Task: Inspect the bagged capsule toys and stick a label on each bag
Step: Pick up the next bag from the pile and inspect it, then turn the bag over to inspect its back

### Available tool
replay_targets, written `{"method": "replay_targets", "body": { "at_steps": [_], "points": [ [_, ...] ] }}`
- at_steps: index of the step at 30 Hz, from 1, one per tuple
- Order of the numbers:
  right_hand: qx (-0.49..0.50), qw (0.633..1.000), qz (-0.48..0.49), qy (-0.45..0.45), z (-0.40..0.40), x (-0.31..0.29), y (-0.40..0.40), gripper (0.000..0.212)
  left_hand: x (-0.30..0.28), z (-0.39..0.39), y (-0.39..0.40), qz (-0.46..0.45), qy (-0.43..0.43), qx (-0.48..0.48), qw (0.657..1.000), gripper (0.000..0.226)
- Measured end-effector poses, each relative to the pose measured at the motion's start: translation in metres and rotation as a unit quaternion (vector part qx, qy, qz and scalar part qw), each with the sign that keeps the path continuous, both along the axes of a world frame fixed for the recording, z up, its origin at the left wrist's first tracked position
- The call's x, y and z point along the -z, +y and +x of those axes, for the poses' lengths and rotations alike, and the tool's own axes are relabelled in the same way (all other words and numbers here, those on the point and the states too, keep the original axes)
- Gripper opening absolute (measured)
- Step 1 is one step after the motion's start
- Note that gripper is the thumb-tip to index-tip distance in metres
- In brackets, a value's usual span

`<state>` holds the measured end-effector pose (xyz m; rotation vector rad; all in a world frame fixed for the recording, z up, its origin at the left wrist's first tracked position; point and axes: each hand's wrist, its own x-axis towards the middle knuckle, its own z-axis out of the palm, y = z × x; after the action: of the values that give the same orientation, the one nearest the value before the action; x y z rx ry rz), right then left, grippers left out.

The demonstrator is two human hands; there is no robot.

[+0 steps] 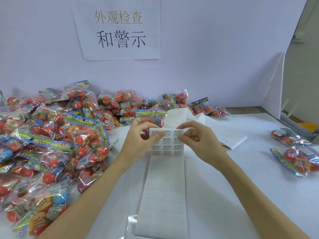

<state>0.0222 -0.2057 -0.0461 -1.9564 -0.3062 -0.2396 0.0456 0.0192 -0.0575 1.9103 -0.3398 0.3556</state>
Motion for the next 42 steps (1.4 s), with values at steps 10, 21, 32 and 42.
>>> {"method": "replay_targets", "body": {
  "at_steps": [10,21,32,42],
  "points": [
    [0.036,0.986,-0.085,-0.140,-0.003,0.006,0.006,0.020,0.003,0.002,-0.002,-0.007,0.009,-0.004,1.000,0.030],
    [0.033,0.964,-0.122,-0.235,-0.003,0.008,0.006,0.020,0.009,0.004,-0.006,-0.033,0.012,-0.041,0.999,0.020],
    [0.081,0.975,0.042,-0.203,-0.005,-0.002,0.011,0.021,0.001,-0.001,-0.005,-0.066,0.018,-0.061,0.996,0.030],
    [0.043,0.984,0.135,-0.112,-0.007,-0.008,0.010,0.030,-0.023,-0.008,0.003,-0.187,-0.022,0.028,0.982,0.045]
  ]
}}
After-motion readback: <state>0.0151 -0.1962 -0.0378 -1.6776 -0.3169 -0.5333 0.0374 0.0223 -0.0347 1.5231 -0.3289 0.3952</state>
